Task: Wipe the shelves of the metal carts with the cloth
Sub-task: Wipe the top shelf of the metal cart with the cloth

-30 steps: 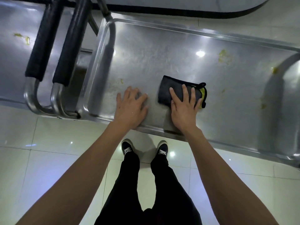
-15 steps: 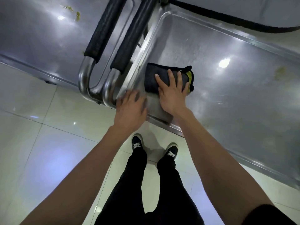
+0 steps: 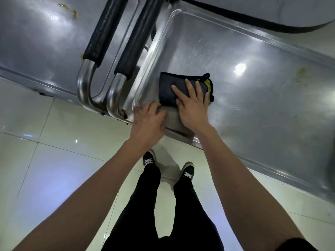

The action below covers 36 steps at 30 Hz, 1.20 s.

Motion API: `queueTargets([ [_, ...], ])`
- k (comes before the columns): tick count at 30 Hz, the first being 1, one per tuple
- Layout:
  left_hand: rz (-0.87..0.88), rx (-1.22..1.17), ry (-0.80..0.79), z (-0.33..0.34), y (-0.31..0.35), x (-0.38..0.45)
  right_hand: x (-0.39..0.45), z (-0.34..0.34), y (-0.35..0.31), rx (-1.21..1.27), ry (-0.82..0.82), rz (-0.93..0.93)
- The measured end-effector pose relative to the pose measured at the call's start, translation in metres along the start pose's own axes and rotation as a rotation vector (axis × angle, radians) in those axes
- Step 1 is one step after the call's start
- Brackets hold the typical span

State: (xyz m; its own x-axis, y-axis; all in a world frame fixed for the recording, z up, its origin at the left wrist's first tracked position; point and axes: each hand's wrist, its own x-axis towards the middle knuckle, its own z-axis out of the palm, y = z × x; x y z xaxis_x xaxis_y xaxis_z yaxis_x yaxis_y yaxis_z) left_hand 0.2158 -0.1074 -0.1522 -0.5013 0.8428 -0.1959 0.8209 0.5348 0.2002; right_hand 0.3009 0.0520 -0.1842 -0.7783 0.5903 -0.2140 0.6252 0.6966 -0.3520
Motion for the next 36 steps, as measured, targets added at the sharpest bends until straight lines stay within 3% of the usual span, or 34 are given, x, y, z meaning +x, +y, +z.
queueTargets([
  [10, 0.055, -0.01, -0.071, 0.018, 0.102, 0.0, -0.095, -0.039, 0.136, -0.006, 0.058, 0.211],
  [14, 0.036, -0.044, -0.064, 0.023, 0.122, -0.008, -0.131, -0.041, 0.161, -0.04, 0.064, 0.211],
  [20, 0.006, -0.054, -0.019, 0.024, 0.112, -0.026, -0.152, -0.025, 0.143, -0.084, 0.056, 0.218],
  [25, -0.057, -0.019, 0.06, 0.02, 0.071, -0.04, -0.153, -0.006, 0.112, -0.097, 0.073, 0.087],
  [32, -0.147, -0.073, 0.129, 0.012, 0.016, -0.058, -0.113, 0.012, 0.058, -0.126, 0.019, 0.01],
  [36, -0.107, -0.055, 0.121, 0.012, -0.005, -0.064, -0.086, 0.022, 0.021, -0.142, -0.009, -0.039],
])
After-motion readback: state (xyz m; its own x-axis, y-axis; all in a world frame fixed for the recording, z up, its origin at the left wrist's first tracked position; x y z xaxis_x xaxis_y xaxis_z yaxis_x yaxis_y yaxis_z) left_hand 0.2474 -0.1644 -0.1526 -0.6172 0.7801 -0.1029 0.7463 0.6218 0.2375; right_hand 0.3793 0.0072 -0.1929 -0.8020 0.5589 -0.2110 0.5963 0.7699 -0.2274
